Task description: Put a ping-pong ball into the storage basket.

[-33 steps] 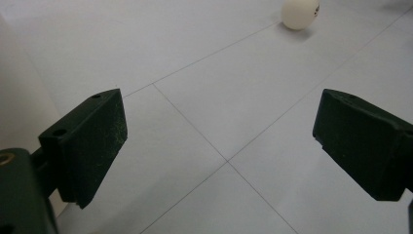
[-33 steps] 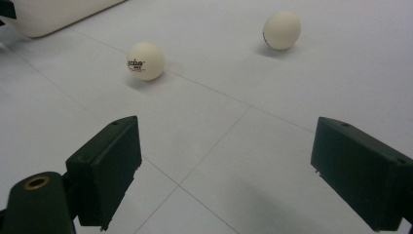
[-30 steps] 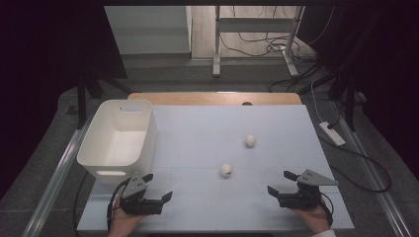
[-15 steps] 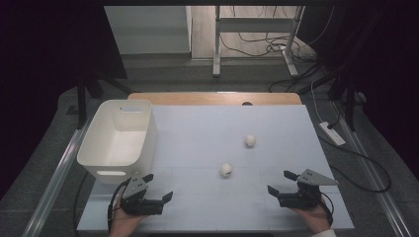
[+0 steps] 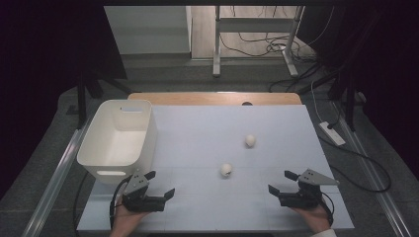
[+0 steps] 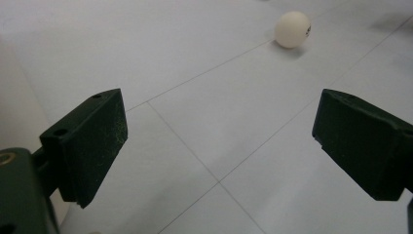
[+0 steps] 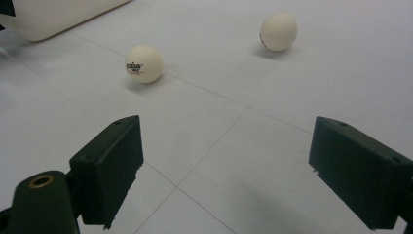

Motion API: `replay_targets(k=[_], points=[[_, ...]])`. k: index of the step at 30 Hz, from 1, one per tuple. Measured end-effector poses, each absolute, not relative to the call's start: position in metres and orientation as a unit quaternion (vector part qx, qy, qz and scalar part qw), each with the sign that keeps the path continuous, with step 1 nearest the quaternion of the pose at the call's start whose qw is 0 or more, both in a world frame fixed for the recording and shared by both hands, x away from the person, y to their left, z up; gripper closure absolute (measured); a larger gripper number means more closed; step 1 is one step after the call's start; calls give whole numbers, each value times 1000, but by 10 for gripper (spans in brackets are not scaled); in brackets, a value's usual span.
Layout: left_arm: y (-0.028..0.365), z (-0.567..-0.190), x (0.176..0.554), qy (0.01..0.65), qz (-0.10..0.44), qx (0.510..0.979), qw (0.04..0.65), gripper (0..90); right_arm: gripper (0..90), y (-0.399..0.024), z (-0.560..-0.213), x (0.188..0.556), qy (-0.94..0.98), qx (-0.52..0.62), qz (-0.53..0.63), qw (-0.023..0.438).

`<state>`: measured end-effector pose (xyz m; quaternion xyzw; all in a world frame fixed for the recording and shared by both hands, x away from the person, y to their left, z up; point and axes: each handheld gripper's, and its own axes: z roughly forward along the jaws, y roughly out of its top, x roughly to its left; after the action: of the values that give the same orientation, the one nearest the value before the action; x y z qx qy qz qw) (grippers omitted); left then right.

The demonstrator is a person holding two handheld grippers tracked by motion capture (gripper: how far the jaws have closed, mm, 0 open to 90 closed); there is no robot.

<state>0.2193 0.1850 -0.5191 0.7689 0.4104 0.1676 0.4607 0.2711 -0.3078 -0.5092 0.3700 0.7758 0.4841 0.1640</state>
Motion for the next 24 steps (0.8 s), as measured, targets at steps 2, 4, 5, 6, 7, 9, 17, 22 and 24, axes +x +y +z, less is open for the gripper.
replay_targets(k=[2, 4, 5, 6, 7, 9, 17, 22, 24], points=[[184, -518, 219, 410, 166, 769, 460, 66, 127, -308, -510, 273, 776, 369, 485, 163], [183, -517, 219, 410, 170, 771, 457, 65, 127, -308, -511, 275, 776, 369, 485, 160], [183, -517, 219, 409, 171, 771, 456, 65, 127, -307, -511, 276, 777, 369, 485, 159], [183, -517, 219, 409, 171, 771, 456, 65, 127, -307, -511, 276, 777, 369, 485, 159], [183, -516, 219, 412, 169, 771, 456, 65, 127, -306, -512, 278, 779, 366, 483, 157], [182, -515, 221, 411, 166, 772, 455, 65, 127, -305, -511, 278, 780, 365, 484, 157], [181, -512, 225, 415, 166, 770, 456, 66, 127, -304, -511, 277, 778, 366, 486, 156], [174, -510, 225, 415, 165, 773, 451, 65, 127, -305, -512, 275, 779, 366, 487, 152], [172, -509, 225, 415, 165, 773, 450, 65, 128, -305, -511, 275, 775, 367, 491, 150]])
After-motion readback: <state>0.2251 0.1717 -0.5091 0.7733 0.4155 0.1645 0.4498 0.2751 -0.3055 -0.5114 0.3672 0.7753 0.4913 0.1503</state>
